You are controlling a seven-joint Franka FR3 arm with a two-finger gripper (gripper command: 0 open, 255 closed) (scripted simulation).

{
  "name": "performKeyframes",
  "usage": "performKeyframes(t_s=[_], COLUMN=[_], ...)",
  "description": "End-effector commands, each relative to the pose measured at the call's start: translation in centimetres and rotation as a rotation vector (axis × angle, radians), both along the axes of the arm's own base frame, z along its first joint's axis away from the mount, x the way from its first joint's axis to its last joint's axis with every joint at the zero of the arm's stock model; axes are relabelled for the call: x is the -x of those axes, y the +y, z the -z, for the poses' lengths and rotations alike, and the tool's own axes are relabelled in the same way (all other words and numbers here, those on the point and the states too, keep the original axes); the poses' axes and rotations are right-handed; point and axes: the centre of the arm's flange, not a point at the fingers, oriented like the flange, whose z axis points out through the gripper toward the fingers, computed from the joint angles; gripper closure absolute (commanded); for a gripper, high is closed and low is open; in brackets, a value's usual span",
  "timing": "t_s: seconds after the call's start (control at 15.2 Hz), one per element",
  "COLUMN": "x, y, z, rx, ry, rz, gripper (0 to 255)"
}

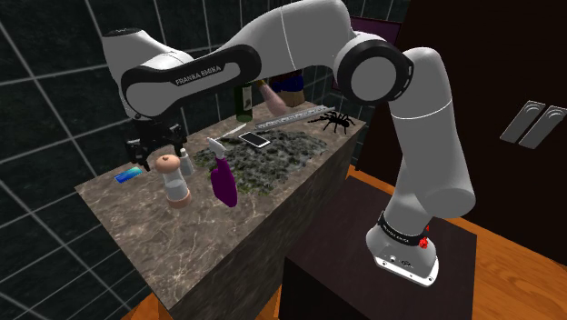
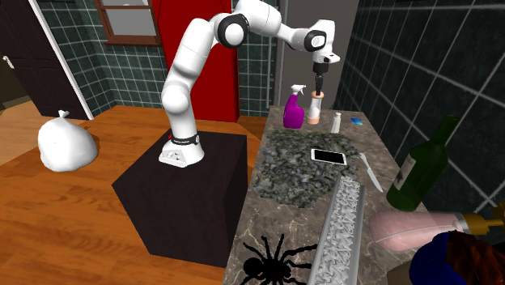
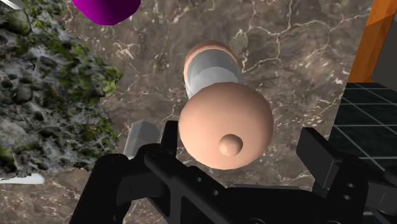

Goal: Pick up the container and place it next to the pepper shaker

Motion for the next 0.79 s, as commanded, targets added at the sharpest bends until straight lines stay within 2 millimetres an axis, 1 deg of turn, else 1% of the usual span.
performKeyframes(t_s=[0.0, 0.2, 0.26, 0.73], x=[0.0, 0.3, 0.3, 0.3], y=[0.0, 0.0, 0.0, 0.0], z=[0.0, -4.0, -5.0, -5.0], rx=[0.000, 0.000, 0.000, 0.000], ry=[0.000, 0.000, 0.000, 0.000], rz=[0.000, 0.000, 0.000, 0.000], gripper=[0, 0, 0, 0])
